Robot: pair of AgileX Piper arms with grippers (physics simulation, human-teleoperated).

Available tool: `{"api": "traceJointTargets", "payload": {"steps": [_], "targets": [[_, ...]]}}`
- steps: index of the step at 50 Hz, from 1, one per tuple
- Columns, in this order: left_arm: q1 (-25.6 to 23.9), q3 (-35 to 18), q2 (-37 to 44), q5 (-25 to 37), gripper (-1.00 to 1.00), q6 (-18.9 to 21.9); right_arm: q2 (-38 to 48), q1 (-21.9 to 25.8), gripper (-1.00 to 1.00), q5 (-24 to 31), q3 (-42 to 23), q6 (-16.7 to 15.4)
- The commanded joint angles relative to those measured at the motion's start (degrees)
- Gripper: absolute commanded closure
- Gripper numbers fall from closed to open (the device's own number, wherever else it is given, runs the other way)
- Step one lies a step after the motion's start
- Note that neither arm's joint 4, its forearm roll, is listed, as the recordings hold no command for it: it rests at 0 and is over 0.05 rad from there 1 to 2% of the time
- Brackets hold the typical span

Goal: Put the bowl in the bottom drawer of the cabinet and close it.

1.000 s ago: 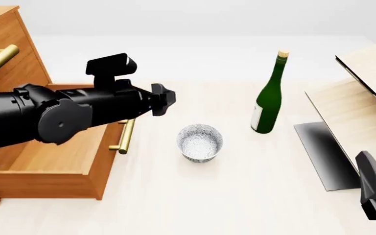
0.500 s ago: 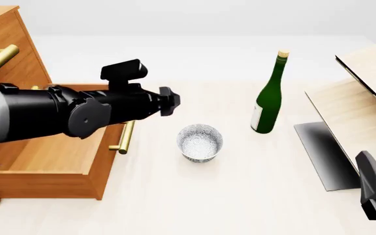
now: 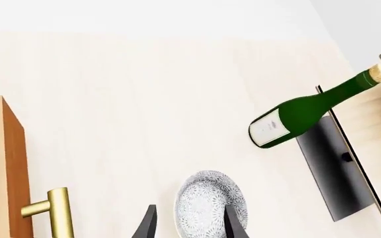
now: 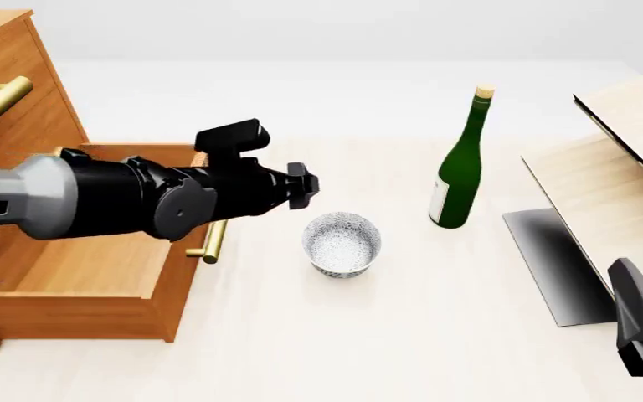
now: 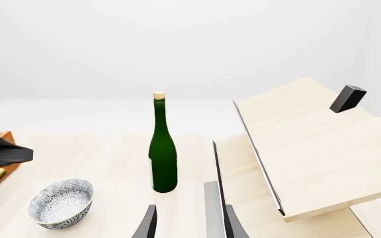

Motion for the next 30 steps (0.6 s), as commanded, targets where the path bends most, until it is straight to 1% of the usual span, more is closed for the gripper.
{"api": "traceJointTargets", "payload": {"steps": [1,13,30], "targets": [[-0.3,-0.8,3.0,-0.8,-1.0,-1.3,0.0,0.0,-1.0,0.0,0.0,0.0],[0.3,-1.6,5.7,-1.4,-1.0,-2.4,0.0,0.0,-1.0,0.0,0.0,0.0],[-0.3,-2.1,8.8,-2.5,-1.0,-4.2,0.0,0.0,-1.0,0.0,0.0,0.0]]}}
